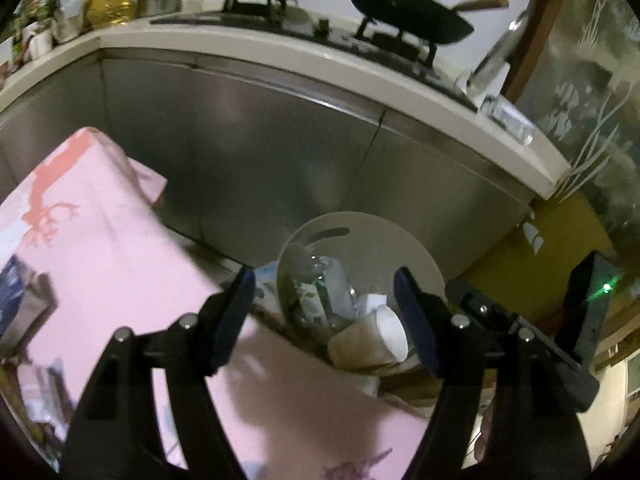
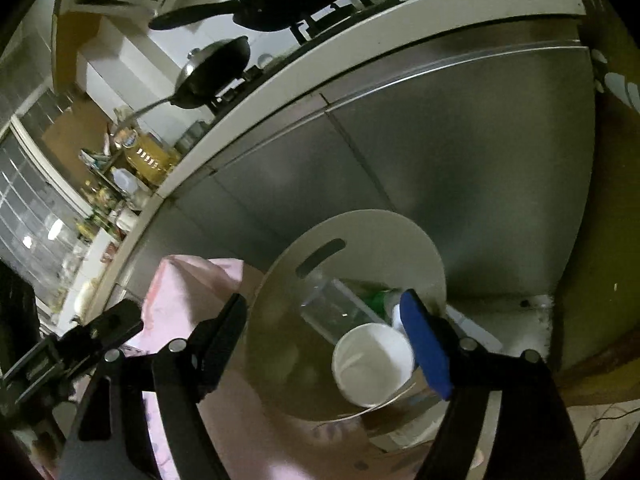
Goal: Collect trash
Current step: 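Drop the paper cup and tissue pack into the white bin, then grasp white tissue with left tool while right grasps green wrapper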
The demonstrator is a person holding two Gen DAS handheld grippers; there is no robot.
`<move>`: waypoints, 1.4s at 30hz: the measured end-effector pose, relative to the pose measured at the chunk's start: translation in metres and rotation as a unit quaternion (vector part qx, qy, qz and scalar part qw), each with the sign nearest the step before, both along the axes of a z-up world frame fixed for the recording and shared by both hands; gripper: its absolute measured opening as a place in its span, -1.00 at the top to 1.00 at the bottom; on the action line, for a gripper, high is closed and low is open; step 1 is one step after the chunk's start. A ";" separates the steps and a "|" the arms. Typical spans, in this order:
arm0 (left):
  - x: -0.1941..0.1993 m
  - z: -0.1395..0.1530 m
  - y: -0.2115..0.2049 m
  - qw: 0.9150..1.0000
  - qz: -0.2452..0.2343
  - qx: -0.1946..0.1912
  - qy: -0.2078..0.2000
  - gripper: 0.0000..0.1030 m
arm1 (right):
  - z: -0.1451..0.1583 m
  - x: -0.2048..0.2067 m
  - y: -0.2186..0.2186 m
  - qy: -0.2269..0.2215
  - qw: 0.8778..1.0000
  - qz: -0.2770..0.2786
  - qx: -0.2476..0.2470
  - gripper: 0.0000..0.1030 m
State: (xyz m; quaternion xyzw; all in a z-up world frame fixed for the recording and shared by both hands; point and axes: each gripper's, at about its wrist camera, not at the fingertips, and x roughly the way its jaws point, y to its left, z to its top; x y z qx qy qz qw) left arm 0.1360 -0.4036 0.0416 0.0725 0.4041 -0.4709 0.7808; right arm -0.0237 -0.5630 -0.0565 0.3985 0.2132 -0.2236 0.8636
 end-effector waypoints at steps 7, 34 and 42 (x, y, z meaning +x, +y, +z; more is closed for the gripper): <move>-0.009 0.003 0.074 0.999 0.039 -0.005 -0.013 -0.34 | 0.014 0.016 0.029 -0.010 0.999 0.043 -0.004 -0.37; 0.075 -0.035 0.324 0.961 0.269 -0.002 0.064 -0.67 | 0.020 0.123 0.300 0.042 0.921 0.373 -0.100 -0.49; 0.080 -0.054 0.317 0.966 0.246 0.013 0.080 0.74 | 0.002 0.145 0.320 0.074 0.905 0.404 -0.111 -0.45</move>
